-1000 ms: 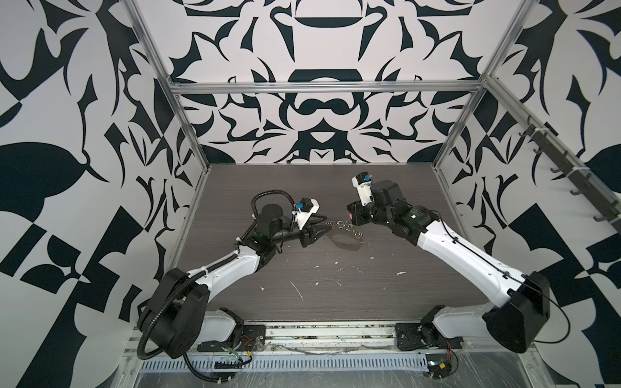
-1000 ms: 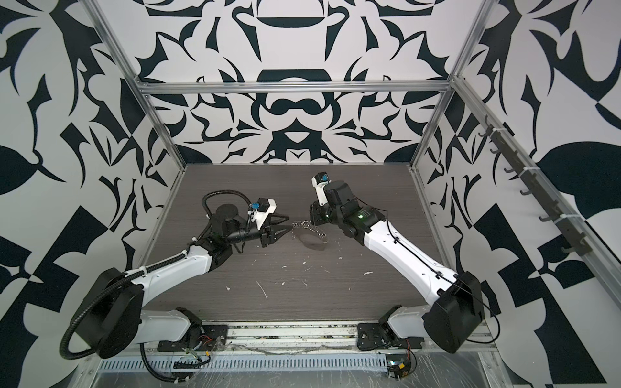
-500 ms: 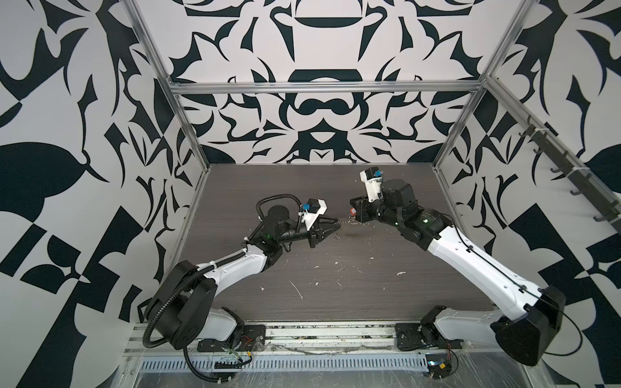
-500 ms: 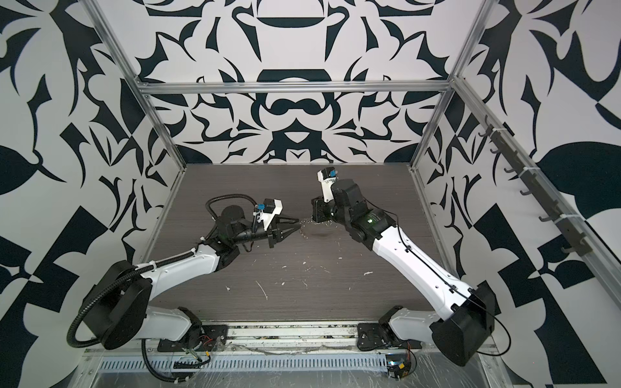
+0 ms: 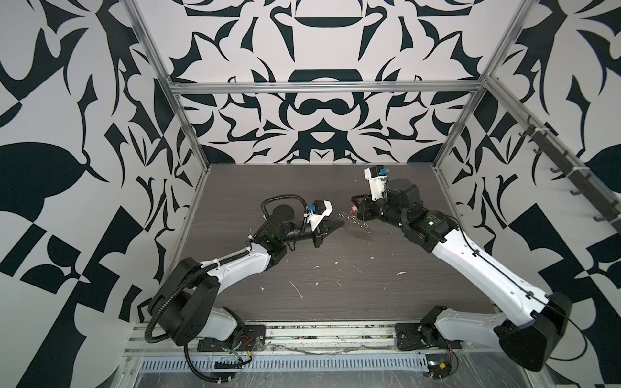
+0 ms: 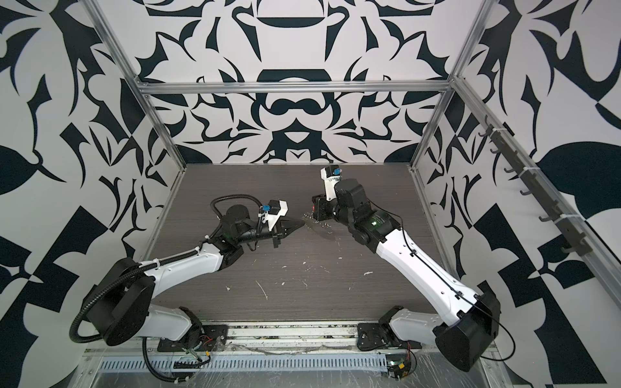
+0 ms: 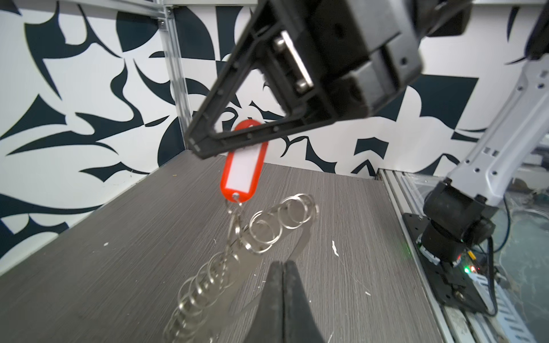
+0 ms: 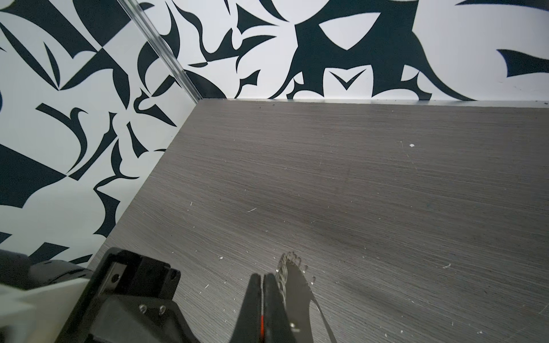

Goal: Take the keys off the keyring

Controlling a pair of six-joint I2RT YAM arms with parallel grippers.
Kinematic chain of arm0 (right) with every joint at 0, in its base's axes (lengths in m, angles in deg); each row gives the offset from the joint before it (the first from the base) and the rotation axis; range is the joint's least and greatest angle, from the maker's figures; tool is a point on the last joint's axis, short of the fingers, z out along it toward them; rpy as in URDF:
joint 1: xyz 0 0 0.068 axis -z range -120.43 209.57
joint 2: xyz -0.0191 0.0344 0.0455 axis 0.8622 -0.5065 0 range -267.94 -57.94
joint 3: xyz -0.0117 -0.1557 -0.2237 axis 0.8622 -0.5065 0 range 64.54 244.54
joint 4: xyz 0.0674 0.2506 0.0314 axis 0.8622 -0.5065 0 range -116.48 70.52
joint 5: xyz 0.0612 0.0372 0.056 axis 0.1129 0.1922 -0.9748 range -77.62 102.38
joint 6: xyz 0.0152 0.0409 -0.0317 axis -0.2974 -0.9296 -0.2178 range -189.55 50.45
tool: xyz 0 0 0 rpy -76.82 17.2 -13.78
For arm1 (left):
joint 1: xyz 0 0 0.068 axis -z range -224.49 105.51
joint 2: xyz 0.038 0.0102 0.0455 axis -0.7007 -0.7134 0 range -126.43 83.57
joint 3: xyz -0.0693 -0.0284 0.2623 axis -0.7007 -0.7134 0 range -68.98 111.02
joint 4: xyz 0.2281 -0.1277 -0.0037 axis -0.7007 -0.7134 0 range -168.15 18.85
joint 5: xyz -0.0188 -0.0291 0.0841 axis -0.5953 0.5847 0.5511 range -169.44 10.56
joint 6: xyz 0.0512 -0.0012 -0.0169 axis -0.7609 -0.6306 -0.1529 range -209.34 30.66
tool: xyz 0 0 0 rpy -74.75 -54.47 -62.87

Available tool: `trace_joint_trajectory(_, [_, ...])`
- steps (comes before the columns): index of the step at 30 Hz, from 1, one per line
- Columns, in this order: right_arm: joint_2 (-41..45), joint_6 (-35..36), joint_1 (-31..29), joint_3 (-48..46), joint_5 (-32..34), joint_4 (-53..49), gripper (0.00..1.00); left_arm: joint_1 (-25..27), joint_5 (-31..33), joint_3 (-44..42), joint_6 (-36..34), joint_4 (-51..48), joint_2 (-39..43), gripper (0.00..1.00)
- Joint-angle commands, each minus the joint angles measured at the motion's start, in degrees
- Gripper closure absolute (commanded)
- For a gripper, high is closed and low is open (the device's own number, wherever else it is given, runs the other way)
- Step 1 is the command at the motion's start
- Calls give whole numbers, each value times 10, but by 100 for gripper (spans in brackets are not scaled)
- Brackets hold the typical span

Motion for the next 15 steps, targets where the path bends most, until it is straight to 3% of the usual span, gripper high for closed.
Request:
trace_joint_trajectory(1, [22, -9, 1, 4, -7, 43, 100, 3, 38, 27, -45, -39, -14, 100])
trace_joint_trajectory(12, [22, -12, 0, 3, -14, 51, 100, 8, 5, 49, -37, -19, -44, 100])
trace_joint_trajectory(15, [23, -12, 1, 3, -18, 50, 100, 9, -3, 50, -19, 5, -52, 96])
